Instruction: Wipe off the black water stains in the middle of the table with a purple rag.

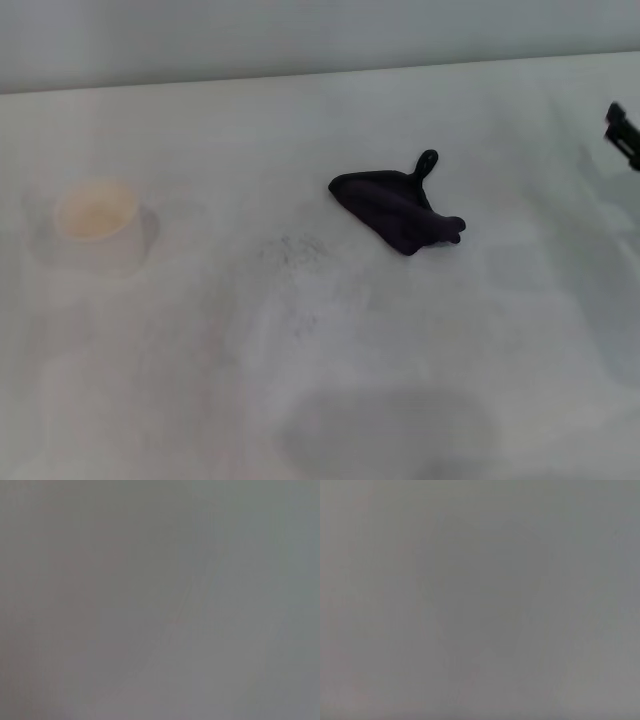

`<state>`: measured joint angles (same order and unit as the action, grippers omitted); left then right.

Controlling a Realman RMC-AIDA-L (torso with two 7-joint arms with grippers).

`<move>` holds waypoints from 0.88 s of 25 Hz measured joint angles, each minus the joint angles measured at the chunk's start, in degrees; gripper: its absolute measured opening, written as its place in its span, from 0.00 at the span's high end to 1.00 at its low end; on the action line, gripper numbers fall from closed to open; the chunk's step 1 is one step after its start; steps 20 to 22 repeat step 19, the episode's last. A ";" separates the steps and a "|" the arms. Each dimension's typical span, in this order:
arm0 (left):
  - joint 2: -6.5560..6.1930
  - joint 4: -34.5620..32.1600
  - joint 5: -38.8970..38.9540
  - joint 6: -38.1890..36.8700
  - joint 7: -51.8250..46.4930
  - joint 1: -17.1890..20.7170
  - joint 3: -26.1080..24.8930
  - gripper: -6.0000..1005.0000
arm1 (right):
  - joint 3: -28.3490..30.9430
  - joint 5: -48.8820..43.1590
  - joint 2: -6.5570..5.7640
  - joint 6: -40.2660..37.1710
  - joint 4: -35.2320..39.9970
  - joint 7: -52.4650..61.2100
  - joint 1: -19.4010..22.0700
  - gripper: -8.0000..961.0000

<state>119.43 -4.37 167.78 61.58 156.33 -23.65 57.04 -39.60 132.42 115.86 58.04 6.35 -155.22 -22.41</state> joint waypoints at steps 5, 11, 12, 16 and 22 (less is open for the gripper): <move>-0.13 0.06 0.00 -1.79 -0.03 -0.07 0.00 0.12 | 0.06 0.05 0.05 -0.68 -0.82 -1.57 -0.90 0.09; 0.03 0.05 -0.11 -1.46 -0.02 0.33 0.23 0.12 | 0.10 0.09 0.09 -0.54 -0.97 -1.25 -1.50 0.09; 0.06 0.07 -0.16 -1.44 -0.01 0.35 0.35 0.12 | 0.11 0.10 0.15 -0.54 -1.00 -1.25 -1.58 0.09; 0.09 0.13 -0.26 -0.68 0.00 0.36 0.51 0.12 | 0.14 0.12 0.24 -0.10 -1.47 -1.25 -2.00 0.09; 0.10 0.14 -0.27 -0.57 0.00 0.29 0.52 0.12 | 0.15 0.13 0.24 0.24 -1.54 -1.25 -2.03 0.09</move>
